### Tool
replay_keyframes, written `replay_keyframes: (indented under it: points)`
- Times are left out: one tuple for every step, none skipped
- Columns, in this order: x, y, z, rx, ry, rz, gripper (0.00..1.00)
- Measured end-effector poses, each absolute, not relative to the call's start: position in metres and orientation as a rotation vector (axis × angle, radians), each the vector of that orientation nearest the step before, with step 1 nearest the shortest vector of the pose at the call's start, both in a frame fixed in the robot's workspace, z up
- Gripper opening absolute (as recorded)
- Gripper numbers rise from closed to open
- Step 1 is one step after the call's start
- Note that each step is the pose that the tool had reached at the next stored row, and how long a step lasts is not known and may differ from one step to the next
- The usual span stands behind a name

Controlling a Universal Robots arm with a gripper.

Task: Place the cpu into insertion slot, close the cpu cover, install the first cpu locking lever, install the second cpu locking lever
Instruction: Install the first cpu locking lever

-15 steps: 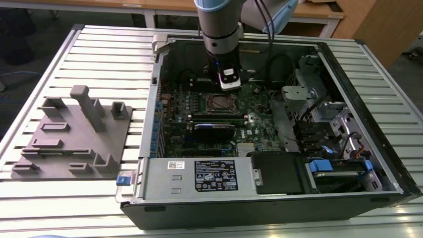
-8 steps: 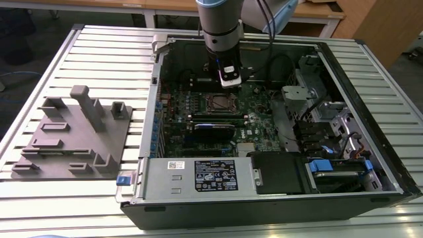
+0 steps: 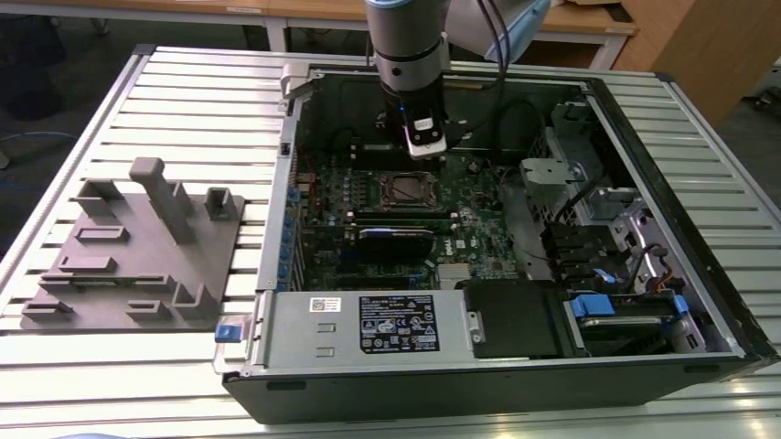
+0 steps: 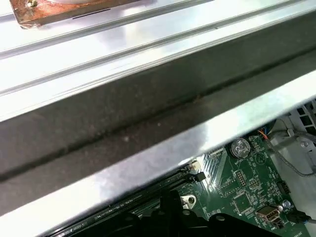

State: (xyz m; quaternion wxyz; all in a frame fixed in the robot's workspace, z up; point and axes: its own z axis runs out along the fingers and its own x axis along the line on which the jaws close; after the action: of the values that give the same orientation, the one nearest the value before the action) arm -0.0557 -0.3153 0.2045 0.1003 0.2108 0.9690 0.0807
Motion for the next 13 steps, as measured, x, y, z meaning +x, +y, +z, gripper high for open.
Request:
replay_keyframes:
  points:
    - [-0.0557,-0.3153,0.2046,0.623,2.864,0.238,0.11]
    - [-0.0557,-0.3153,0.2046,0.623,2.864,0.238,0.11]
    - [-0.0557,-0.3153,0.2046,0.623,2.864,0.238,0.11]
    - [-0.0557,-0.3153,0.2047,0.623,2.864,0.238,0.11]
    - [-0.0557,-0.3153,0.2047,0.623,2.864,0.238,0.11]
    - [-0.0557,-0.3153,0.2048,0.622,2.864,0.233,0.11]
    - [-0.0558,-0.3153,0.2048,0.621,2.864,0.224,0.11]
    - [-0.0558,-0.3153,0.2048,0.620,2.863,0.213,0.11]
    - [-0.0558,-0.3153,0.2048,0.619,2.864,0.201,0.11]
    - [-0.0557,-0.3153,0.2048,0.617,2.864,0.188,0.11]
    - [-0.0557,-0.3153,0.2047,0.616,2.865,0.175,0.11]
    - [-0.0557,-0.3153,0.2047,0.615,2.866,0.163,0.11]
    - [-0.0557,-0.3153,0.2047,0.614,2.867,0.152,0.11]
